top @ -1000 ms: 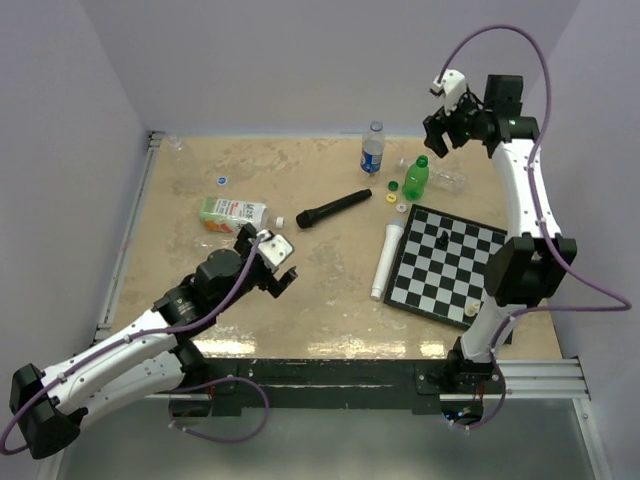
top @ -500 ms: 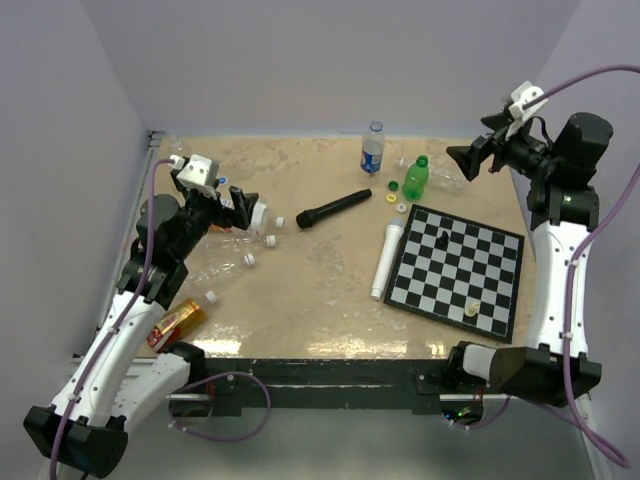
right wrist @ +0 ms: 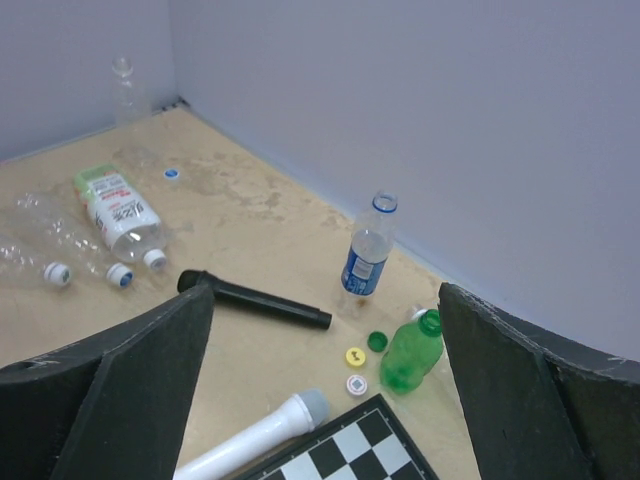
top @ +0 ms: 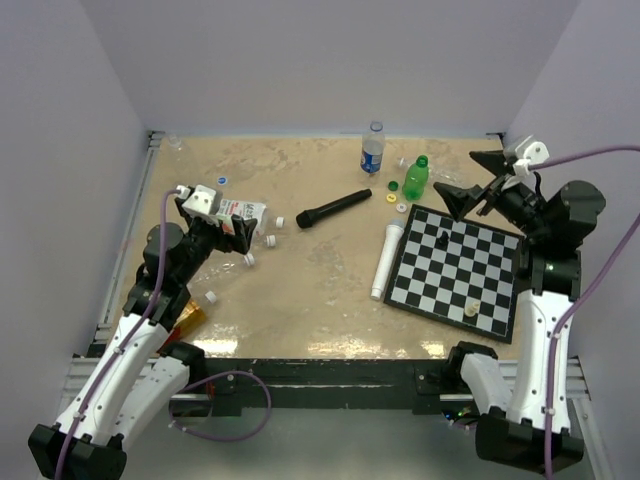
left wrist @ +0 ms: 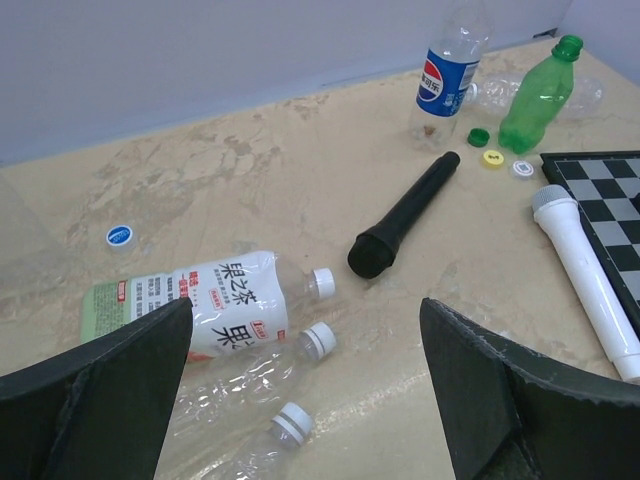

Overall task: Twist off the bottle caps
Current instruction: Reset both arms

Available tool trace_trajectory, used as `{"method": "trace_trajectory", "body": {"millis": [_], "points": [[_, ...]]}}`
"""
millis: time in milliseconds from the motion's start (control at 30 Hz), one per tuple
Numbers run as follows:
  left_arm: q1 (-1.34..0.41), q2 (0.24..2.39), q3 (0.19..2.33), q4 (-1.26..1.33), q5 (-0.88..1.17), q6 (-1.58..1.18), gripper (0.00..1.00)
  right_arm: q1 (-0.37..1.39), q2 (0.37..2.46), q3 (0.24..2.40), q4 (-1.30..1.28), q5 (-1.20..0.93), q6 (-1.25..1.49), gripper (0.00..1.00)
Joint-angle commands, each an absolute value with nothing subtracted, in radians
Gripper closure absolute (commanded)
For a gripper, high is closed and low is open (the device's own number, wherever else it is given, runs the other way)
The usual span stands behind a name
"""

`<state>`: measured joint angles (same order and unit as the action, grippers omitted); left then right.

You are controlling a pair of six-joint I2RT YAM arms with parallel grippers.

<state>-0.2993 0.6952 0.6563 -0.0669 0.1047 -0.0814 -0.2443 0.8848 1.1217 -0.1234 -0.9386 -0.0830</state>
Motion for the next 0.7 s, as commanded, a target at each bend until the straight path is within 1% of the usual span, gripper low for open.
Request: {"method": "trace_trajectory", "body": {"millis": [0, 67, 233, 667], "points": [[-0.296, 0.667, 0.658, 0.005, 0.126, -0.057, 0.00, -0.247, 0.825, 1.049, -0.006, -0.772, 0.075, 0.02], [-0.296, 0.660, 0.652, 0.008, 0.133, -0.058, 0.00, -0.245, 0.801, 1.023, 0.037, -0.717, 0.112, 0.02], [-0.296, 0.667, 0.653, 0.009, 0.152, -0.060, 0.00, -0.247, 0.770, 1.003, 0.048, -0.638, 0.155, 0.02], [-0.296, 0.661, 0.646, 0.006, 0.156, -0.061, 0.00, -0.247, 0.775, 1.017, 0.061, -0.614, 0.199, 0.02]]}}
